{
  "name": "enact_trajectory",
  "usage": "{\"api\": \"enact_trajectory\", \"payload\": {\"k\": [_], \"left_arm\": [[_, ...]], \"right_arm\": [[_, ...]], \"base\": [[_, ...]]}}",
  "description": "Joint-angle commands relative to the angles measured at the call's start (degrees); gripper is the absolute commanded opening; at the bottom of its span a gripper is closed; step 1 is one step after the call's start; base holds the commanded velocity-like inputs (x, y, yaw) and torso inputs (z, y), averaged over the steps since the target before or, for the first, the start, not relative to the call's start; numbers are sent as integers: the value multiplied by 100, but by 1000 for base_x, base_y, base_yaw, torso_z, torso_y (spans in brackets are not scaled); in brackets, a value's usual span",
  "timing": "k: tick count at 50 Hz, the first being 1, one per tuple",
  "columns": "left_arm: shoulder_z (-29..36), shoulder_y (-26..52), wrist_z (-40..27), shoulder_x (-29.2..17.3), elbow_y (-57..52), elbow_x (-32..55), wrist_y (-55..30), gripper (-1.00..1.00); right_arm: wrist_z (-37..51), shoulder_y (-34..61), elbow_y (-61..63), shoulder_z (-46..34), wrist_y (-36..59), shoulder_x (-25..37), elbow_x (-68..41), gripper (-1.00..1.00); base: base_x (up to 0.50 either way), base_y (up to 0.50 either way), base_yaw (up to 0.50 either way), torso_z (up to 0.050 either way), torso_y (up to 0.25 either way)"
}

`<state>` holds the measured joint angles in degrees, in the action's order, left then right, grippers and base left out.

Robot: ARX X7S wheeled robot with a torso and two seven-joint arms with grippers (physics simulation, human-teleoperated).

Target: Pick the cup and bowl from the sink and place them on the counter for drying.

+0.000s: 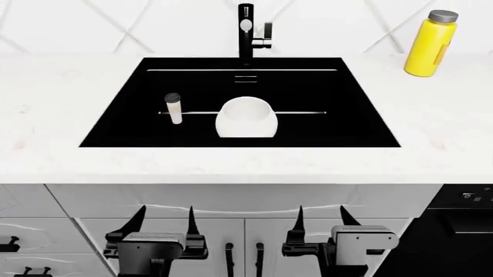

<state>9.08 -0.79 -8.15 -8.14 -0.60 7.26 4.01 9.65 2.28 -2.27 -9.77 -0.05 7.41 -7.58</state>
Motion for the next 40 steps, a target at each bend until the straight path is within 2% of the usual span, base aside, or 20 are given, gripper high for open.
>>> {"api": "enact_trajectory", "payload": {"k": [1,8,11,12,13,14,16,19,23,29,32,36,40], "left_arm": [[69,-12,-34,-67,-59,41,-97,100],[62,-77,-1,-106,-126,155,27,100],[87,-117,-161,-135,-358,37,-238,100],[-124,-143,-163,-83,-545,479,-440,100],[-139,-139,-162,-97,-665,555,-534,100],[-133,-142,-327,-217,-1126,504,-1096,100],[-210,-10,-244,-425,-2085,1154,-2106,100],[-255,319,-403,-691,-2935,1536,-3167,100],[-336,708,-556,-907,-3475,1906,-4106,100],[-728,2177,-745,-1019,-3826,3029,-5897,100],[-798,3156,-873,-1056,-3699,3418,-6700,100],[-939,4151,-747,-1189,-3045,3711,-7263,100],[-745,5113,-583,-1126,-2110,3591,-7331,100]], "right_arm": [[47,6,-5,-63,-10,39,-44,100],[60,-4,13,-99,-34,66,-77,100],[129,-52,228,-178,111,117,39,100],[119,-57,443,-59,285,119,-190,100],[173,-53,558,8,433,117,-277,100],[190,-28,941,88,770,187,-446,100],[114,101,1706,96,1770,401,-845,100],[240,331,2570,225,2766,740,-1056,100],[323,738,3365,558,3810,1090,-1532,100],[167,2374,3340,1225,5503,1431,-2716,100],[52,3407,2989,1185,6167,1630,-2995,100],[-211,4528,2124,1034,6665,1621,-3213,100],[-460,5541,1139,714,6798,1653,-3083,100]], "base": [[0,0,0,0,0],[0,0,0,0,0],[0,0,0,0,0],[0,0,0,0,0],[0,0,0,0,0],[0,0,0,0,0],[0,0,0,0,0],[0,0,0,0,0],[0,0,0,0,0],[0,0,0,0,0],[0,0,0,0,0],[0,0,0,0,0],[0,0,0,0,0]]}}
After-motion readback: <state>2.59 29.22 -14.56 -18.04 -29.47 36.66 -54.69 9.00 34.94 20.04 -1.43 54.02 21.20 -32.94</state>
